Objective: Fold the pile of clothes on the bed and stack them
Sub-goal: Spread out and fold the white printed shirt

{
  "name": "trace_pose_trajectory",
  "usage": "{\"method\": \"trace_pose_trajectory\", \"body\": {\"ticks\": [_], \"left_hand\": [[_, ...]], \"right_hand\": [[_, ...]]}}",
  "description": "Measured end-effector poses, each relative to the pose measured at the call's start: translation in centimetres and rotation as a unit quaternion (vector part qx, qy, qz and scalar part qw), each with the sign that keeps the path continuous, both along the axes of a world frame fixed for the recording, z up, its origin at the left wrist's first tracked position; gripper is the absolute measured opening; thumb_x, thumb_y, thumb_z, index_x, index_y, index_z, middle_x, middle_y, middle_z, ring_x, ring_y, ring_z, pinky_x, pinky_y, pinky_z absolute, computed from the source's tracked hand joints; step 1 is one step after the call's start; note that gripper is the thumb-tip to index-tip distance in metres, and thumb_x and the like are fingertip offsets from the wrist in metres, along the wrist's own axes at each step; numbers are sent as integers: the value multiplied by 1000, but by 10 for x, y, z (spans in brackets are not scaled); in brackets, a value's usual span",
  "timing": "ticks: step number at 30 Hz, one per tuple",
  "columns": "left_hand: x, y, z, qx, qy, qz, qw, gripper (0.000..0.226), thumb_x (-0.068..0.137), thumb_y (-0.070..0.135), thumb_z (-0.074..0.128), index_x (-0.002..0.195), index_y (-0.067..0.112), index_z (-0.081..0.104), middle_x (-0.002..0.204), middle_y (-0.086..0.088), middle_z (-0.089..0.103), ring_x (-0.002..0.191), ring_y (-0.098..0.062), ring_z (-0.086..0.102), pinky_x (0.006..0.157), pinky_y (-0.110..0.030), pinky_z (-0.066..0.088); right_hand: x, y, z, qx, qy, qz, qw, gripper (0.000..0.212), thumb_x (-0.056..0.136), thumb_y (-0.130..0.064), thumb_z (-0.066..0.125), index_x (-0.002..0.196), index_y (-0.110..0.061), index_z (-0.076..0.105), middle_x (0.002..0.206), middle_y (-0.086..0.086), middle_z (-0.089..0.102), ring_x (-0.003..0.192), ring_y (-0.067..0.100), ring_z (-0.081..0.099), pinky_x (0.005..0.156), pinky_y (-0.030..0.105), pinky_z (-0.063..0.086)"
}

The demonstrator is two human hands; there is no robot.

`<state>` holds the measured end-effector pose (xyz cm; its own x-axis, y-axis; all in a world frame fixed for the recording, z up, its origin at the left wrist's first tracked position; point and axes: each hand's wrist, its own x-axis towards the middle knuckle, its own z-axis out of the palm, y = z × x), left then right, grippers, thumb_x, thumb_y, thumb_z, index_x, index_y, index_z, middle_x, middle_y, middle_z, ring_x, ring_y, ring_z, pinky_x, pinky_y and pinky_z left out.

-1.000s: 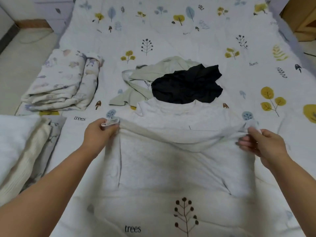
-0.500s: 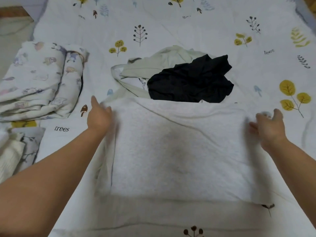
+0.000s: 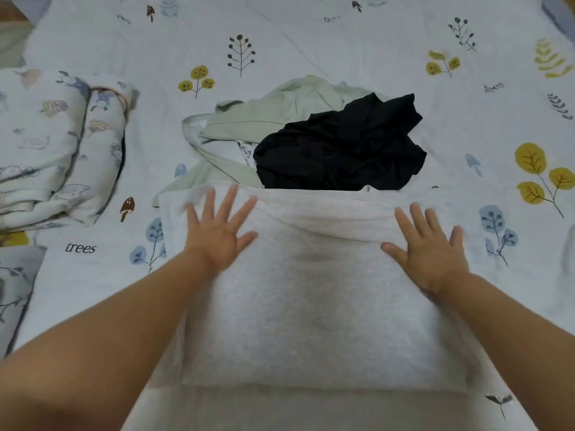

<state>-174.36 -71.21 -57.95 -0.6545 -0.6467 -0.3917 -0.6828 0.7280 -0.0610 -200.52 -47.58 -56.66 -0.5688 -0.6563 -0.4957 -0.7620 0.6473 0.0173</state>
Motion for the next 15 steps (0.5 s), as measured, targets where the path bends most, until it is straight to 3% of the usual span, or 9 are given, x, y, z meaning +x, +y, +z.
{"method": "trace_pose_trajectory", "body": {"ticks": [2,4,5,7,9,11,13,15], "left_hand": [[-4,-6,10,-11,13,39,999,62,93,58,16,139,42,-22,155,0,-22,142,-36,-15,111,-60,-2],[-14,0,18,-50,110,69,990,63,96,45,29,150,22,4,157,-15,0,143,-38,1,111,-59,7],[-21,5,21,-74,181,53,979,61,95,38,35,147,12,19,153,-22,14,140,-38,12,109,-61,15],[-33,17,19,-110,281,-76,950,56,86,31,40,137,7,35,143,-26,32,130,-36,29,100,-62,32],[-41,28,8,-120,276,-253,920,55,83,31,40,136,15,36,143,-17,31,128,-32,32,100,-57,35],[-48,37,0,-126,250,-340,898,53,86,31,40,137,21,36,145,-10,33,131,-28,34,105,-50,32],[-57,40,1,-114,273,-282,913,47,86,29,40,132,18,43,138,-11,47,123,-27,44,97,-45,41],[-70,34,11,-114,318,-174,925,40,85,25,43,121,11,55,115,-11,63,102,-26,50,75,-36,47]], "right_hand": [[-1,-5,4,-40,8,-23,999,69,92,-61,15,150,-25,2,159,3,-7,145,21,-7,114,56,0],[7,-12,11,-170,59,-43,983,67,91,-53,16,141,-12,33,151,17,23,140,30,18,111,59,14],[12,-15,14,-223,74,-44,971,66,88,-49,17,136,-9,39,146,20,31,137,33,25,110,58,18],[25,-25,18,-256,69,9,964,60,90,-42,27,140,-10,37,148,20,30,138,35,26,110,56,19],[36,-32,9,-223,57,126,965,56,93,-41,32,141,-13,37,149,17,32,137,38,30,105,60,29],[34,-37,0,-166,48,170,970,62,95,-50,18,145,-18,31,153,11,27,138,39,27,105,60,31],[22,-41,0,-156,32,87,984,58,98,-47,22,149,-20,20,157,5,16,142,34,19,109,53,24],[8,-50,6,-224,71,-1,972,51,98,-30,39,145,-14,30,150,11,31,131,36,33,100,48,31]]}}
